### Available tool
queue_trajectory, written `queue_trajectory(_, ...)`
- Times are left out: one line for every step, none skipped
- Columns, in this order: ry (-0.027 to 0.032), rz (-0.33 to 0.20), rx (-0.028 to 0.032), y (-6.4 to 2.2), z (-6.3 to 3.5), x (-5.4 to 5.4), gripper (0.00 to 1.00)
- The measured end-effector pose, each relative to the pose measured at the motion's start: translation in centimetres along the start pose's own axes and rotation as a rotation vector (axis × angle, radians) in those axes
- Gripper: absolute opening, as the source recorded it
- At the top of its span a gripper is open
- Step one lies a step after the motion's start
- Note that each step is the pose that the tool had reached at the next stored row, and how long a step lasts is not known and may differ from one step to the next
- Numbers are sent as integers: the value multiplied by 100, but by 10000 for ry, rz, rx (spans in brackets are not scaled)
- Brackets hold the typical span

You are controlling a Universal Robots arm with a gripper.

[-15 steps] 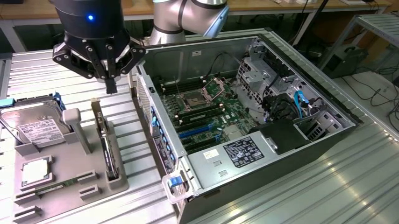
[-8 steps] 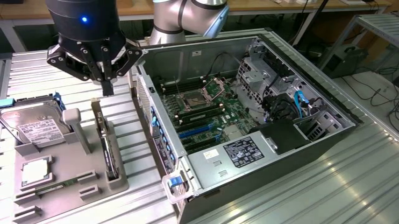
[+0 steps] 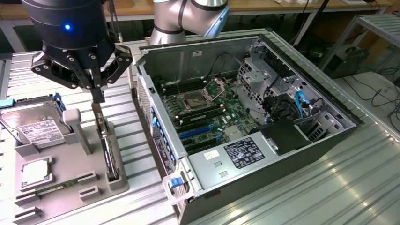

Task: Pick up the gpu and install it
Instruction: 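Reach for the gpu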

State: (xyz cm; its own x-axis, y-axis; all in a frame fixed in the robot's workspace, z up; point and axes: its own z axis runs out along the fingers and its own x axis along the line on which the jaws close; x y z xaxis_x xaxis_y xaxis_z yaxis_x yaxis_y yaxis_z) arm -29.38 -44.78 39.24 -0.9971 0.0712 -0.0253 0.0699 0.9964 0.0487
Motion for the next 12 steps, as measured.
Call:
queue_trajectory(3, -48, -16, -5, 2, 4, 11)
queue_trajectory(8, -117, -34, -9, 5, 7, 11)
queue_trajectory(13, -210, -51, -10, 9, 8, 11)
queue_trajectory(19, -320, -63, -10, 12, 8, 11)
queue_trajectory(25, -429, -75, -11, 14, 10, 11)
queue_trajectory(33, -539, -98, -13, 19, 21, 11)
queue_trajectory(35, -571, -110, -14, 21, 44, 11)
queue_trajectory(35, -580, -117, -15, 22, 65, 11)
queue_trajectory(36, -589, -123, -18, 23, 94, 11)
queue_trajectory(36, -595, -129, -20, 24, 128, 11)
queue_trajectory(37, -600, -138, -23, 26, 169, 11)
queue_trajectory(38, -604, -146, -26, 26, 201, 11)
